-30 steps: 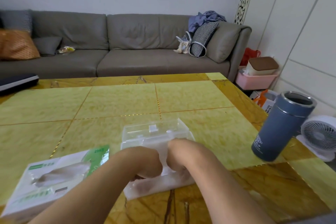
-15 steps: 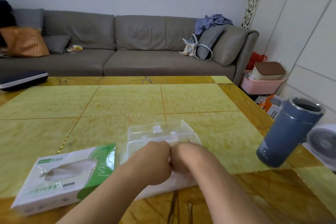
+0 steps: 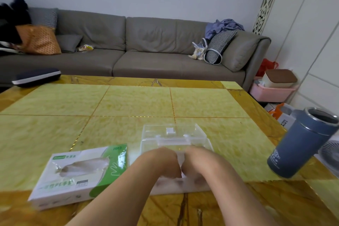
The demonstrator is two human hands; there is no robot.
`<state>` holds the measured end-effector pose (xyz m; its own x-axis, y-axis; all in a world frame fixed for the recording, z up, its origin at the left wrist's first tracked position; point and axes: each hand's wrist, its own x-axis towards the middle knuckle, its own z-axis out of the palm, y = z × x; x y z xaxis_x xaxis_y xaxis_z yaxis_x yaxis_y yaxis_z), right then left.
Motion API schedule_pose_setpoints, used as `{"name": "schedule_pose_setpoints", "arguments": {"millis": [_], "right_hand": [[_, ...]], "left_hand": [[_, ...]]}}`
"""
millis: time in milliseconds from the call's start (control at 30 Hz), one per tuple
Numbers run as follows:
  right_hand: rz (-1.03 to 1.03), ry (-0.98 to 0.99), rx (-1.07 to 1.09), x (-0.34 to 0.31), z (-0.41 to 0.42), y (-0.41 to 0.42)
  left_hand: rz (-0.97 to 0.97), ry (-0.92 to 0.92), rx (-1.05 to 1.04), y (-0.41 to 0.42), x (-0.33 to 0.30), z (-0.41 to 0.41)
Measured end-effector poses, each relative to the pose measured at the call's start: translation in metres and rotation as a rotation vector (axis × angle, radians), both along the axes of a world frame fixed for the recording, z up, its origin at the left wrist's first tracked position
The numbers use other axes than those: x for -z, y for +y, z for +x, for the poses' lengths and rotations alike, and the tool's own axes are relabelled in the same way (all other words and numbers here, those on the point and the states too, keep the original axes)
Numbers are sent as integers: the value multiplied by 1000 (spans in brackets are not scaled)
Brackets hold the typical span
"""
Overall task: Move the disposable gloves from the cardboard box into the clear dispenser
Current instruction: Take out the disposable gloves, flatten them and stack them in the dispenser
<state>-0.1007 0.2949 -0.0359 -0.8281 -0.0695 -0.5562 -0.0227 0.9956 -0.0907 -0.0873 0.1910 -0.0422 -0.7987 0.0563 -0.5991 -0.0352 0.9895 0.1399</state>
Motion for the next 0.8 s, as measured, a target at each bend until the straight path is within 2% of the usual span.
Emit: {"name": "schedule_pose_setpoints", "arguments": {"millis": [100, 200, 333, 433, 533, 633, 767, 800], "right_hand": [[-18, 62, 4, 1, 3, 2], [-38, 271, 46, 0, 5, 1], [-2, 485, 88, -12, 13, -6], [-31, 642, 62, -17, 21, -12], [-43, 716, 28, -21, 30, -21], [-88, 792, -13, -20, 36, -34], [-319, 1069, -306, -15, 59, -67], [-354, 1064, -426, -11, 66, -77]], "left_hand": [[68, 47, 4, -8, -2, 5], [196, 172, 31, -21, -6, 20], [429, 430, 15, -45, -24, 50], [550, 648, -97, -76, -34, 68], [409, 773, -274, -129, -27, 76], [208, 744, -397, -180, -13, 85], [65, 635, -341, -208, 4, 83], [38, 614, -317, -209, 7, 80]]}}
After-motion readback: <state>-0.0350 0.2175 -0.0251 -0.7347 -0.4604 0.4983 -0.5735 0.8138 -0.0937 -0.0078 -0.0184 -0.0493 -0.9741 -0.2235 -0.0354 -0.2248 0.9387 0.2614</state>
